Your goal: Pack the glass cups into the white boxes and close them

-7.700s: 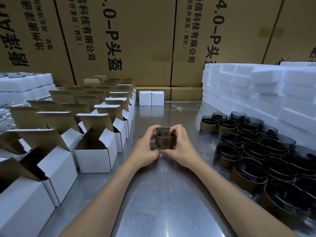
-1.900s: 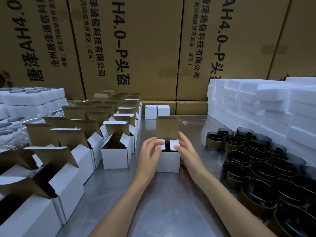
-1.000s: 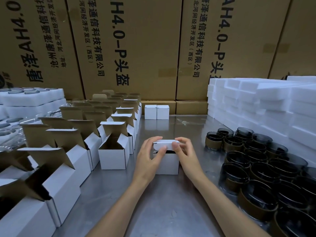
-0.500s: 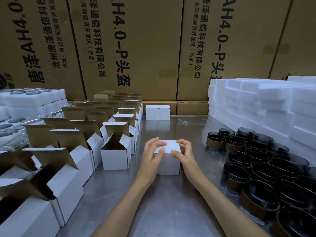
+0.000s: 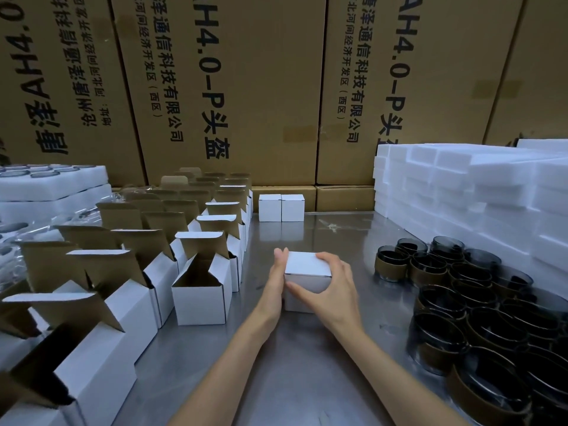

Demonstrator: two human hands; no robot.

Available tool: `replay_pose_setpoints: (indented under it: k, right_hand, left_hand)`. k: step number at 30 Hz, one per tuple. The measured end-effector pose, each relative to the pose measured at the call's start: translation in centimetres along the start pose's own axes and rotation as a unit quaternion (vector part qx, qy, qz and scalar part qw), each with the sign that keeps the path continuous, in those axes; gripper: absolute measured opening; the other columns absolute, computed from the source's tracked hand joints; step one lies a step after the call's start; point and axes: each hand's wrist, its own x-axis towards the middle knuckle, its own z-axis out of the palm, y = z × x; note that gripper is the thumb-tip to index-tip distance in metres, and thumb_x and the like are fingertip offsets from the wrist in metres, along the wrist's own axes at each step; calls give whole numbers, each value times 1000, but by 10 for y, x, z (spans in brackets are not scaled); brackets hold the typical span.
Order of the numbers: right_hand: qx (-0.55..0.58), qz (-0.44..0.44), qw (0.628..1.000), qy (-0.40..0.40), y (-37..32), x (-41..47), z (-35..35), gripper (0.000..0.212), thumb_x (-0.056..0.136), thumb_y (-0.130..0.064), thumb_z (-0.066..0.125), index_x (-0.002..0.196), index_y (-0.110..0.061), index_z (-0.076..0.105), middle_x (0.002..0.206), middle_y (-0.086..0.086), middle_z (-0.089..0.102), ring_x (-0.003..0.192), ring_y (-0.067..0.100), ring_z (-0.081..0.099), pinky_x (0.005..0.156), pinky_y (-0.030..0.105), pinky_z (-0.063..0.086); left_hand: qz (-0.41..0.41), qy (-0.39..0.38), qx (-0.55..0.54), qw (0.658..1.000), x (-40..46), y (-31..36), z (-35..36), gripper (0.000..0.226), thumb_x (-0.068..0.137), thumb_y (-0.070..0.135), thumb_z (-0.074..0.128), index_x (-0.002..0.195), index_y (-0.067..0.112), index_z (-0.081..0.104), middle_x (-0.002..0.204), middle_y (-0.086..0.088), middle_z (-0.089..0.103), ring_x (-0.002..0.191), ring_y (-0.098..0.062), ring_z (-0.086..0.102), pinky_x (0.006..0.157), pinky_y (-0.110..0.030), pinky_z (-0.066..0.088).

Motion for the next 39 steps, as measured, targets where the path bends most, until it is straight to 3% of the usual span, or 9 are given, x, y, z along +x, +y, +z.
replay_pose_setpoints:
  k: [3, 7, 10, 12, 19, 23, 28, 33, 39]
  right_hand:
    - [35, 24, 999, 19, 11, 26, 7, 59, 62, -42, 84, 107, -43, 47, 118, -18, 48, 100, -4, 46, 74, 9, 34]
    - [69, 44, 995, 49, 27, 76, 25, 57, 62, -33, 86, 104, -39, 47, 118, -11, 45, 102, 2, 45, 72, 7, 36]
    - [79, 75, 991, 80, 41, 128, 35, 59, 64, -32, 86, 106, -36, 45, 120, -8, 40, 103, 7, 43, 83, 22, 42]
    - [63, 100, 989, 93, 53, 166, 40, 59, 65, -33, 85, 106, -36, 43, 123, -5, 40, 102, 9, 42, 86, 32, 45]
    - [28, 150, 984, 87, 104, 275, 57, 66, 66, -34, 86, 118, -29, 47, 128, 0, 45, 98, 13, 41, 78, 30, 40]
    - [30, 153, 987, 50, 129, 306, 72, 68, 67, -32, 86, 121, -29, 45, 127, 0, 46, 105, 18, 47, 85, 34, 48]
    - [52, 172, 984, -12, 148, 319, 89, 73, 76, -27, 80, 130, -19, 31, 123, 5, 45, 112, 26, 48, 89, 33, 40]
    - [-47, 209, 976, 41, 150, 313, 104, 76, 79, -35, 75, 134, -11, 27, 139, 12, 34, 132, 34, 28, 103, 39, 29]
    - [-53, 200, 978, 25, 154, 312, 106, 56, 94, -20, 56, 139, -15, 23, 135, 7, 52, 122, 33, 49, 94, 46, 41]
  left_hand:
    - [-10, -4, -21, 1000, 22, 0, 6, 76, 80, 69, 26, 144, 28, 36, 141, 11, 35, 130, -4, 31, 113, -28, 22]
    - [20, 58, -8, 998, 68, -1, 9, 61, 94, 57, 27, 135, 21, 51, 142, -4, 45, 131, -16, 43, 115, -40, 30]
    - [43, 122, 70, 989, 105, -9, 5, 45, 103, 40, 28, 132, 18, 55, 140, -2, 45, 128, -13, 42, 113, -31, 28]
    - [43, 158, 101, 981, 130, -17, -1, 39, 103, 32, 32, 130, 16, 55, 135, 0, 46, 120, -8, 42, 102, -23, 29]
    - [62, 234, 167, 956, 210, -35, -16, 36, 96, 16, 47, 132, 15, 50, 135, -1, 45, 121, -16, 47, 94, -20, 31]
    - [45, 244, 219, 944, 236, -38, -11, 50, 88, 13, 51, 137, 18, 43, 140, 5, 43, 122, -16, 46, 87, -22, 32]
    - [51, 241, 238, 939, 241, -41, -11, 50, 86, 14, 53, 135, 20, 44, 138, 8, 45, 120, -15, 48, 86, -21, 31]
    - [58, 241, 218, 944, 240, -40, -14, 45, 87, 12, 52, 130, 20, 47, 135, 8, 48, 116, -16, 51, 88, -23, 36]
    - [55, 256, 181, 948, 242, -38, -14, 42, 86, 9, 52, 127, 18, 50, 129, 5, 51, 113, -18, 53, 92, -28, 41]
